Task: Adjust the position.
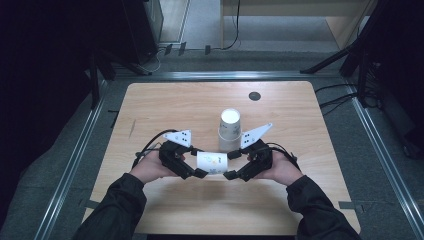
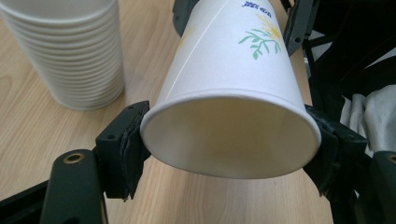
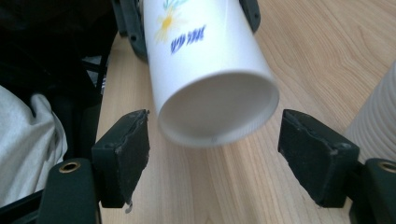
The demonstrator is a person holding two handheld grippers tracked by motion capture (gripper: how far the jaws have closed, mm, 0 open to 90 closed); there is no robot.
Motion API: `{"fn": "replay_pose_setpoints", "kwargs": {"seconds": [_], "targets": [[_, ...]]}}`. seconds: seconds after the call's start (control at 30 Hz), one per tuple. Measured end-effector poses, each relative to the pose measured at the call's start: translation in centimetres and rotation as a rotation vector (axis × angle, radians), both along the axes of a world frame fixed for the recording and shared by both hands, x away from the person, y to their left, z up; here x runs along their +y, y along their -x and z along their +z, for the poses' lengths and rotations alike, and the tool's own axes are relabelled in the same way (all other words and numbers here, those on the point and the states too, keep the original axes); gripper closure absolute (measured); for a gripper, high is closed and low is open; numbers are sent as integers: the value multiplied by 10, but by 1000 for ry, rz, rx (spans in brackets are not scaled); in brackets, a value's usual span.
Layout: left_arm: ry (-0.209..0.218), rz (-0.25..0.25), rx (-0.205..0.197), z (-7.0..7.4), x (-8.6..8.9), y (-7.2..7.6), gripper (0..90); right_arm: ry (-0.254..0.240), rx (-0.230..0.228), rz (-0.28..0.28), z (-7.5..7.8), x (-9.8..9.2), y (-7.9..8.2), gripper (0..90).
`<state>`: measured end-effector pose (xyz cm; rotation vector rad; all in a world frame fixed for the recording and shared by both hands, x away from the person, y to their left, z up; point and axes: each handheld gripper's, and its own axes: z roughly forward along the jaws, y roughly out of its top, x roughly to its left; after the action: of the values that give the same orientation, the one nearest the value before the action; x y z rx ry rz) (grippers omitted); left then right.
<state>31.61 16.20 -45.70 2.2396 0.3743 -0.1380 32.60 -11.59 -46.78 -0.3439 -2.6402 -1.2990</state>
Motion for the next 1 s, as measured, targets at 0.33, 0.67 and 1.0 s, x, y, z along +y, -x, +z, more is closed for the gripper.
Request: {"fn": "replay_pose_setpoints", "kwargs": {"seconds": [0.33,0.67,1.0], "targets": [[-221,-48,-14,23,-8,-8,251,5,-21,-20,-1,2,-1,246],[-380,-78,22,21,-31,-12,251,42,-41,-5,-7,9,-1,249],[-424,-99,27,13,-46,-9,250,76,-33,39,-17,24,1,254]]}}
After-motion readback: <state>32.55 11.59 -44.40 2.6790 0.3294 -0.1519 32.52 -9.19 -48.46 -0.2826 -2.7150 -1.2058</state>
